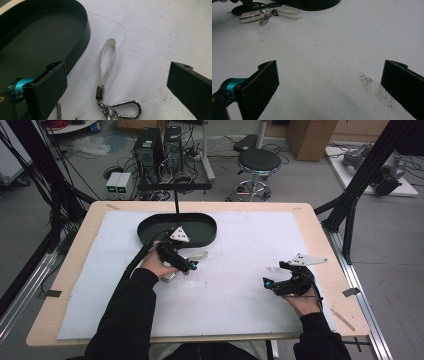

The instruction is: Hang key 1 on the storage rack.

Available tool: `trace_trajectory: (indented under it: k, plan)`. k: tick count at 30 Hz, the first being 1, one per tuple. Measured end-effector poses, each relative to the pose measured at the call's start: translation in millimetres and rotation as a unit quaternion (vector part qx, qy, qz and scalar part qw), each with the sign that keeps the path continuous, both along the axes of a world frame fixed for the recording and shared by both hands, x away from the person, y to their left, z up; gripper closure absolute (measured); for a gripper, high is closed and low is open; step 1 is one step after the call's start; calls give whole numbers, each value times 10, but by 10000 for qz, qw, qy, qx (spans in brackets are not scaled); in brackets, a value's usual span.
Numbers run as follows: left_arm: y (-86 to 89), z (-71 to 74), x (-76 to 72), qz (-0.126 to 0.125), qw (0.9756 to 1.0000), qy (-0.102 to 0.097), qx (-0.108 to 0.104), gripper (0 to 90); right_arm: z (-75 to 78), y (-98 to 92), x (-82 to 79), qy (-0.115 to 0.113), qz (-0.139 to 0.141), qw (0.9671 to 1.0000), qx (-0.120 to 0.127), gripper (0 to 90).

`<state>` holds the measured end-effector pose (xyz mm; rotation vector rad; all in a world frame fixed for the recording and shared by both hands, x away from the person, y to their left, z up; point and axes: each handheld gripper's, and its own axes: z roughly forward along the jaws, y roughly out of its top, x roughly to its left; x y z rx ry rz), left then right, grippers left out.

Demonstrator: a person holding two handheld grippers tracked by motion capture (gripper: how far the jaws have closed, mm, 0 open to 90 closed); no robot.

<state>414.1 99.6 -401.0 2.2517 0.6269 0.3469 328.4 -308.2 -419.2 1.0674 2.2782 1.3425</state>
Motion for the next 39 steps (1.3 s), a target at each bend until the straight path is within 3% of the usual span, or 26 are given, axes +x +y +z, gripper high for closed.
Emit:
trace_trajectory:
  k: [3, 6, 14, 23, 27, 28, 31, 34, 39]
  plan:
    - [-38, -41, 31, 4, 10000, 55, 38, 36, -3, -8, -3, -12, -3, 10000, -15, 8]
    - [-67, -85, 56, -67, 9999, 142, 68, 116, -6, -18, -11, 31, -25, 10000, -7, 8]
    - [-75, -229, 148, 5, 9990, 413, 187, 159, -12, -32, -11, 51, -63, 10000, -2, 8]
    - [-71, -301, 194, -76, 9981, 584, 200, 393, -20, -36, -4, 54, -50, 10000, -9, 8]
    - [-66, -314, 201, 119, 9974, 667, 255, 487, -21, -35, -3, 53, -48, 10000, -14, 8]
    - [-64, -317, 205, 222, 9970, 628, 385, 553, -22, -33, -4, 62, -50, 10000, -16, 8]
    - [-35, -308, 233, 402, 9963, 678, 350, 800, -34, -17, -5, 40, -57, 10000, -67, 8]
    - [-22, -312, 246, 409, 9961, 733, 285, 818, -40, -12, 0, 52, -66, 9999, -110, 8]
    - [-15, -275, 222, 286, 9971, 622, 341, 820, -39, -20, -4, 48, -67, 9999, -98, 8]
